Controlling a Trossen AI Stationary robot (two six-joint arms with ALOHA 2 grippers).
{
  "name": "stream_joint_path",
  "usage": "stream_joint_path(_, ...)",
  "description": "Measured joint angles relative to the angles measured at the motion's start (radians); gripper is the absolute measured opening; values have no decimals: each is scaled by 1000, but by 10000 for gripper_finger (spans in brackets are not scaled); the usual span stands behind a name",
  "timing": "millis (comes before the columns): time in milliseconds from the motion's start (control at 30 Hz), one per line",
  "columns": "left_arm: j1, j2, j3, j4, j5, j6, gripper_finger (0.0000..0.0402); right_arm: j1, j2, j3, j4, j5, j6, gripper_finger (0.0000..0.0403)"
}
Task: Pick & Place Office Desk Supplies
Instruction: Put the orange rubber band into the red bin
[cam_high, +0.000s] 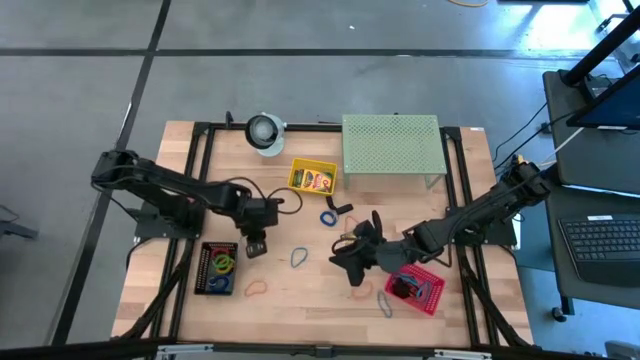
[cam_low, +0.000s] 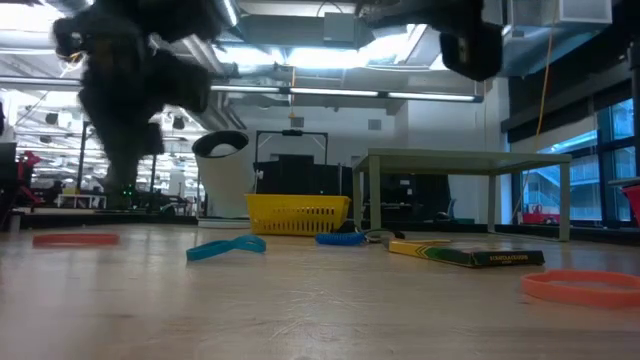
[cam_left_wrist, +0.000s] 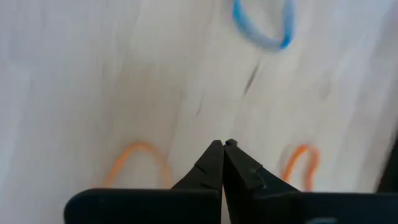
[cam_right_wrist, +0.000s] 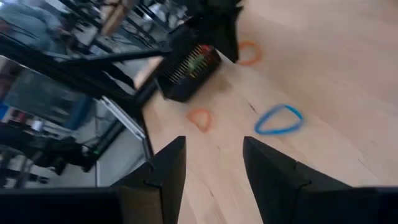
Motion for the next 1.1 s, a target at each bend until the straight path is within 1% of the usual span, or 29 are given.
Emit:
stream_joint_path(133, 29, -39, 12, -19, -1, -3, 2, -19, 0, 0, 43, 0, -18, 162)
stream_joint_path(300, 40, -30, 12, -109, -9, -8, 3, -32, 0, 0, 57, -9, -25, 162)
stream_joint_path(400, 17, -4, 12, -150, -34, 28, 4, -39, 0, 0, 58, -36, -31, 162)
stream_joint_path(500, 3, 13, 12, -172, -77, 120, 12, -45, 0, 0, 57, -61, -31, 162)
stream_joint_path(633, 1, 18, 12, -173, -80, 242, 52, -46, 0, 0, 59, -72, -31, 162)
stream_joint_path(833, -1, 18, 12, -166, -80, 327, 138, -46, 0, 0, 60, -82, -30, 162)
stream_joint_path(1000, -1, 18, 9, -157, -110, 346, 202, -46, 0, 0, 60, -82, -30, 162)
stream_joint_path(1100, -1, 17, -23, -97, -99, 331, 231, -46, 0, 0, 60, -82, -30, 162)
